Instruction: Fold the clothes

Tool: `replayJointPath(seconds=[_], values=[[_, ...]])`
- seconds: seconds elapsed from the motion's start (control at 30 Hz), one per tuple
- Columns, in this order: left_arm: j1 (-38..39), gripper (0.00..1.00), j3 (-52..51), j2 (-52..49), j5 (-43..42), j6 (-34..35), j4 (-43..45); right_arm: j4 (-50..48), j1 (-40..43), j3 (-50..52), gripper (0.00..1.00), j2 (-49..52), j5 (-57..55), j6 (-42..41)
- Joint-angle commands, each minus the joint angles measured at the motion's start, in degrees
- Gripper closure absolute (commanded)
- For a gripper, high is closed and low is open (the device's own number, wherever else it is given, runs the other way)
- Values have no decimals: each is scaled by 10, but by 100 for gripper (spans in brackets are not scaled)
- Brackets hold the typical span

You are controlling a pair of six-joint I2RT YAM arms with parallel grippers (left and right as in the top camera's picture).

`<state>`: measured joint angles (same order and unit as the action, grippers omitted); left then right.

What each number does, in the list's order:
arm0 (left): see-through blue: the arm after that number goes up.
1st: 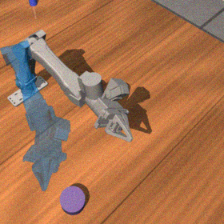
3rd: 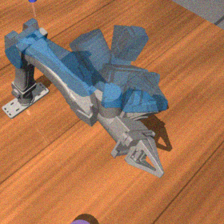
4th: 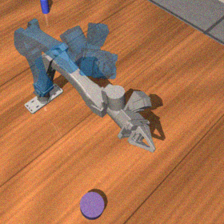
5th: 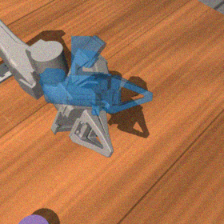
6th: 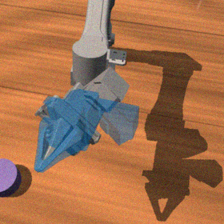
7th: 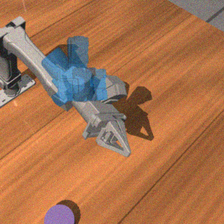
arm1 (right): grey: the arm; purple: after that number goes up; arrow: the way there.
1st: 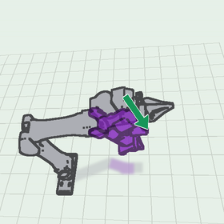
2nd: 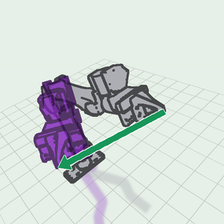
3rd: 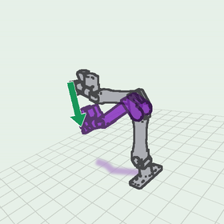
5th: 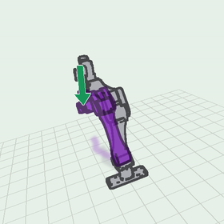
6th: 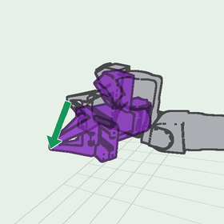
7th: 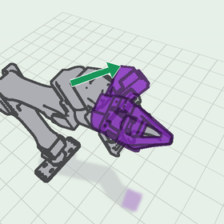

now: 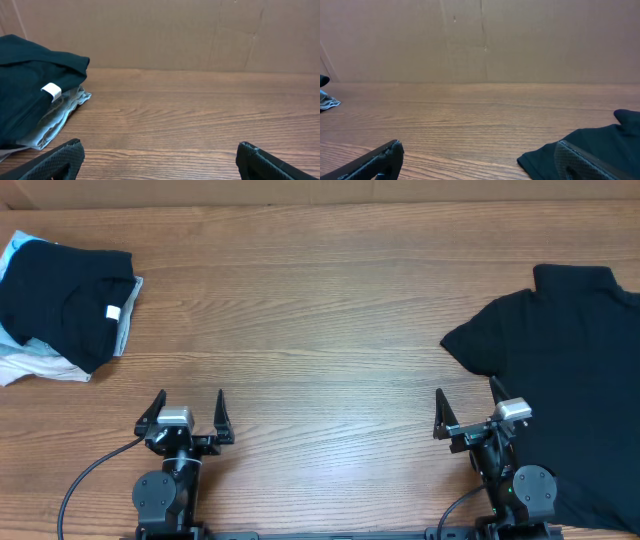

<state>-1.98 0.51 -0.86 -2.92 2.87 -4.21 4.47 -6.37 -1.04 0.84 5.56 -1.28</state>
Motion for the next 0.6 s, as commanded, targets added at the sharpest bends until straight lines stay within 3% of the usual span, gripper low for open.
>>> replayJointPath(seconds=[0.0, 0.37, 0.57], values=[[0, 0, -2, 6, 14, -1, 9, -6, 2, 6, 0, -7, -1, 5], [0, 0, -2, 6, 13, 0, 5, -11, 2, 6, 0, -7, 1, 4], [0, 0, 28, 6, -135, 7, 34, -35, 2, -26, 0, -7, 2, 4]])
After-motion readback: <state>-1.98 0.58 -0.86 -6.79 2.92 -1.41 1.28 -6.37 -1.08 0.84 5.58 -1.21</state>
